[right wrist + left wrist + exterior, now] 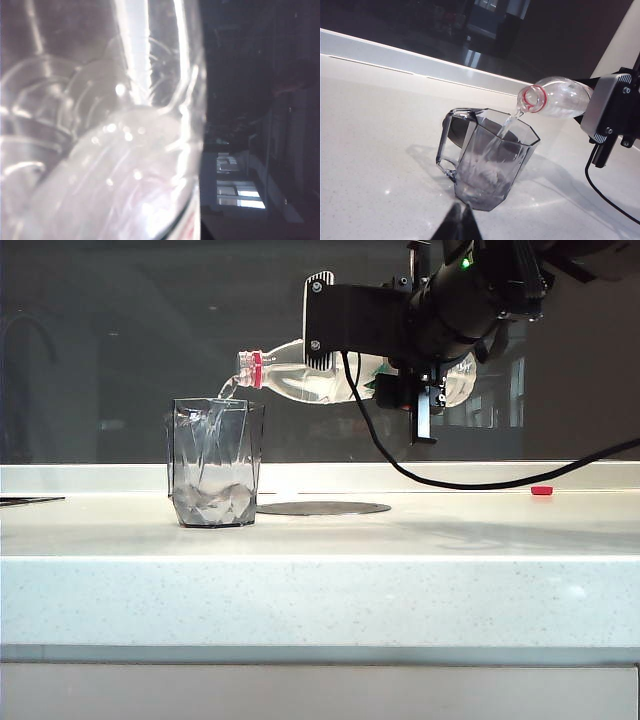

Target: Pick up the mineral water bottle on the table and pour water into the mug until it's half full.

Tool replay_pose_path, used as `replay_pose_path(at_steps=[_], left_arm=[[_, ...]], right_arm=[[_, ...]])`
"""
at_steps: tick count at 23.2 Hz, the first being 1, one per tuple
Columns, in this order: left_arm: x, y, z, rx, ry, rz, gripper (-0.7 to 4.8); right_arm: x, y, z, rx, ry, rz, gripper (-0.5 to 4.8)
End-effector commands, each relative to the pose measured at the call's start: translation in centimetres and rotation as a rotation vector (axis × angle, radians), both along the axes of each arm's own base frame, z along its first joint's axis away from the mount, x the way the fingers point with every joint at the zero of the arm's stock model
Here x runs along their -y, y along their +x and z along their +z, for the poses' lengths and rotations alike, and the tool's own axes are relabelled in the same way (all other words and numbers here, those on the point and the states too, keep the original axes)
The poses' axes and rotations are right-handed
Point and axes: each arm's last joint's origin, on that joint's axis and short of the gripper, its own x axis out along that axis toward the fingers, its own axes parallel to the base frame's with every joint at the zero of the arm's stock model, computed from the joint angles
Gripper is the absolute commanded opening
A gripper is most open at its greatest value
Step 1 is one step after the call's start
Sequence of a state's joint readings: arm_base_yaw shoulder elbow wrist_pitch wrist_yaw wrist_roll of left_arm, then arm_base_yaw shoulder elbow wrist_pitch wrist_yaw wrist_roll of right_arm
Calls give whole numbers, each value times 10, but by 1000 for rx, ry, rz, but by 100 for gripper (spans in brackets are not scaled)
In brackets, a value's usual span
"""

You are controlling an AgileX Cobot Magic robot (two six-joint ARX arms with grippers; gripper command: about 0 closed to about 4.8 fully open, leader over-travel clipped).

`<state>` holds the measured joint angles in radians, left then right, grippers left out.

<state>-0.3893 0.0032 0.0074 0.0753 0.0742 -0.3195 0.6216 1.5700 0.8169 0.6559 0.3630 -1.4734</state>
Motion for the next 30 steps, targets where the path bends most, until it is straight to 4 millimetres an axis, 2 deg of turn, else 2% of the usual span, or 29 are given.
replay_pose_path(at_steps=[1,30], left_arm=[[0,0,2,16,-10,4,-4],[0,0,2,15,-9,4,-4]], right_arm=[[0,0,12,66,42,-1,211],[0,0,12,84,-24,-1,211]])
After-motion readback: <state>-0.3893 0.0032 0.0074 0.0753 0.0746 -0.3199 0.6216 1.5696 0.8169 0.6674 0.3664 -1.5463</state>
